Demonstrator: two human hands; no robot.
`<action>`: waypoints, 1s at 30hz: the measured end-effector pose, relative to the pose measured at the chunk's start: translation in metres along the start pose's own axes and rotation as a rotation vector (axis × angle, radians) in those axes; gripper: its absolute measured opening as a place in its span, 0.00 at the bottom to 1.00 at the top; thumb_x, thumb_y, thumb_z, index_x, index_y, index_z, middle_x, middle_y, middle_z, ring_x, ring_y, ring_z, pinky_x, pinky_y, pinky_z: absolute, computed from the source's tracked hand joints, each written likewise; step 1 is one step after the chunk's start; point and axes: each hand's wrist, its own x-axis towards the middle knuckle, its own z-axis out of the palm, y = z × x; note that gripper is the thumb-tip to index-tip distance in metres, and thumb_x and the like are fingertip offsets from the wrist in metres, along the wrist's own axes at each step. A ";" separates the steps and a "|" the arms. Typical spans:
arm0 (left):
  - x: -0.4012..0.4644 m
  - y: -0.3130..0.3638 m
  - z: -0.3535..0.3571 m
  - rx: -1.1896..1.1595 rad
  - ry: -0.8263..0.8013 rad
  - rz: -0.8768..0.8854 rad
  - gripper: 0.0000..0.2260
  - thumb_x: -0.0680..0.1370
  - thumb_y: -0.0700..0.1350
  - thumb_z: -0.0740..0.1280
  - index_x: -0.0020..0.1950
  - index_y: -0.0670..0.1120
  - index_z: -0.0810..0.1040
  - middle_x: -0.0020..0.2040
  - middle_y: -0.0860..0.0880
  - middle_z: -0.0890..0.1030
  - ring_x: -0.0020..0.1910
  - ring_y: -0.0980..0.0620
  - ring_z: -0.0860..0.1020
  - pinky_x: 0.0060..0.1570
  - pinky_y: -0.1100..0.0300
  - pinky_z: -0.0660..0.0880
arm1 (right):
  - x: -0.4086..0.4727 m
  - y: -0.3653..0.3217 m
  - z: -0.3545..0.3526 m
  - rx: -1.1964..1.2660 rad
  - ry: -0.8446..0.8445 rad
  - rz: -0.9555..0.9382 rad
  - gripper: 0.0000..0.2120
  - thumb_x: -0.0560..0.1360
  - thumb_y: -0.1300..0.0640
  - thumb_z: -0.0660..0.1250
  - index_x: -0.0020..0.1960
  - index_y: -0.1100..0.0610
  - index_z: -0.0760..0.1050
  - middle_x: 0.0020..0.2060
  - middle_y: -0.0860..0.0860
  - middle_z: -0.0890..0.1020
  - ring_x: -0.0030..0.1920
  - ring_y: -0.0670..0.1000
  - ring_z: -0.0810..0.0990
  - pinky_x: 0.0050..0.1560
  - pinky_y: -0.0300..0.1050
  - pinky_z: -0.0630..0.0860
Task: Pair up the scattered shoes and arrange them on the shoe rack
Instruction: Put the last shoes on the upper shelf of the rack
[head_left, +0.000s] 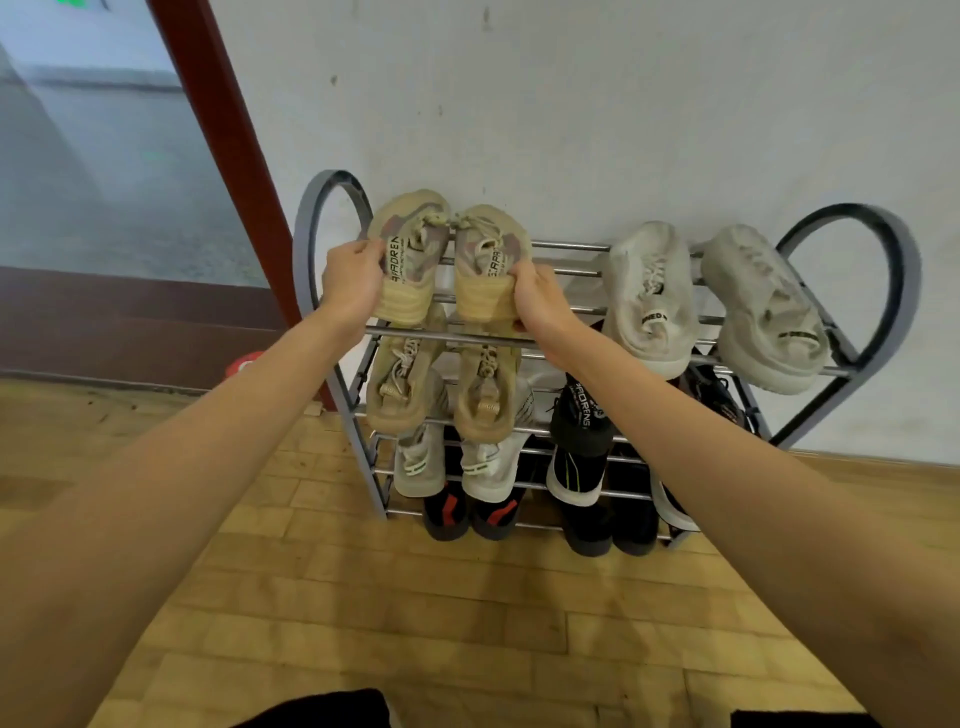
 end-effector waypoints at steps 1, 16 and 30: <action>0.001 0.000 0.000 -0.007 -0.007 -0.025 0.16 0.81 0.48 0.60 0.33 0.46 0.70 0.35 0.45 0.73 0.34 0.51 0.69 0.33 0.57 0.61 | 0.002 0.002 0.001 -0.076 -0.009 -0.008 0.14 0.82 0.52 0.47 0.59 0.60 0.65 0.50 0.54 0.72 0.41 0.47 0.71 0.38 0.42 0.70; -0.035 -0.009 -0.023 0.469 -0.233 0.407 0.25 0.77 0.56 0.66 0.72 0.51 0.69 0.65 0.45 0.76 0.62 0.50 0.74 0.60 0.56 0.67 | -0.007 0.024 -0.013 -0.801 -0.150 -0.415 0.41 0.72 0.45 0.70 0.78 0.51 0.53 0.73 0.61 0.62 0.74 0.65 0.54 0.71 0.56 0.55; -0.042 -0.016 -0.035 0.527 -0.223 0.513 0.17 0.68 0.45 0.77 0.51 0.42 0.76 0.55 0.42 0.77 0.52 0.50 0.72 0.47 0.61 0.64 | -0.005 0.023 0.007 -0.857 -0.146 -0.405 0.38 0.77 0.50 0.66 0.79 0.54 0.47 0.76 0.64 0.50 0.75 0.67 0.48 0.74 0.57 0.53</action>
